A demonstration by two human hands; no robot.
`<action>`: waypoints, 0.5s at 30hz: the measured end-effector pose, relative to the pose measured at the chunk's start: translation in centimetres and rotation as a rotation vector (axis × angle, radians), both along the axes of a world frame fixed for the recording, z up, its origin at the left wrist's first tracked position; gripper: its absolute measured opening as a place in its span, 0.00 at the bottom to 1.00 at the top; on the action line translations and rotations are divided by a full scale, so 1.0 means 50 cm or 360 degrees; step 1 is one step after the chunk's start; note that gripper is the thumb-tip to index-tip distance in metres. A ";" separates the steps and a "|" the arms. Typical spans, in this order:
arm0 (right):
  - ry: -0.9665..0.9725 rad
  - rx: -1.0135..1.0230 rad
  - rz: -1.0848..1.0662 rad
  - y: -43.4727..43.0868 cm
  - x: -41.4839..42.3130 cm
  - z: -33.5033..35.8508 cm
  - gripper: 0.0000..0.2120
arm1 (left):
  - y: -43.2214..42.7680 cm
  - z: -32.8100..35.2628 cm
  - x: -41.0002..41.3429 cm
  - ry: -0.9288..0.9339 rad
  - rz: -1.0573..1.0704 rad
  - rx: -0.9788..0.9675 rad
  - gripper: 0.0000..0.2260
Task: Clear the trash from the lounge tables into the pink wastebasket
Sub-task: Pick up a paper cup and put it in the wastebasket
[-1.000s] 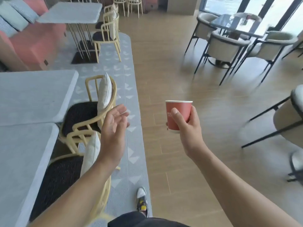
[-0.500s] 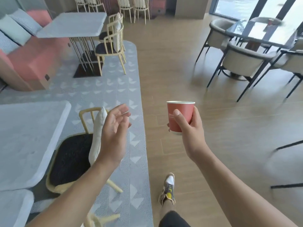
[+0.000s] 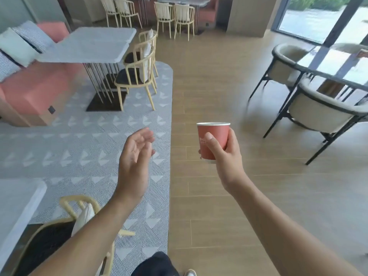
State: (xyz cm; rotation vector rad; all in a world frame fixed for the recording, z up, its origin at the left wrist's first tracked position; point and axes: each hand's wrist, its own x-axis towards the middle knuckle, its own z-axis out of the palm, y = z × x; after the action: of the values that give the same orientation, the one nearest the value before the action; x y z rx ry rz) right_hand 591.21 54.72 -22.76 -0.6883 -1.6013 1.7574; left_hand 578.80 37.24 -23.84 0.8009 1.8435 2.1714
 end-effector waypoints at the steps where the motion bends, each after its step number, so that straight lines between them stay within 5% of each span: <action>1: 0.0004 -0.0004 -0.0003 0.040 -0.029 0.000 0.28 | 0.038 0.000 -0.034 0.0000 0.0009 0.0011 0.16; 15: 0.0054 -0.0032 -0.0090 0.547 -0.600 -0.017 0.22 | 0.558 -0.033 -0.630 0.0010 -0.0044 0.0028 0.15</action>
State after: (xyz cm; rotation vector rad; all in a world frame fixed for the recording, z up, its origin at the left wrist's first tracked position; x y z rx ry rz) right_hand 561.19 82.09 -23.60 -0.7027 -1.5291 1.7374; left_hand 547.30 65.15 -25.51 0.8329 1.8078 2.1740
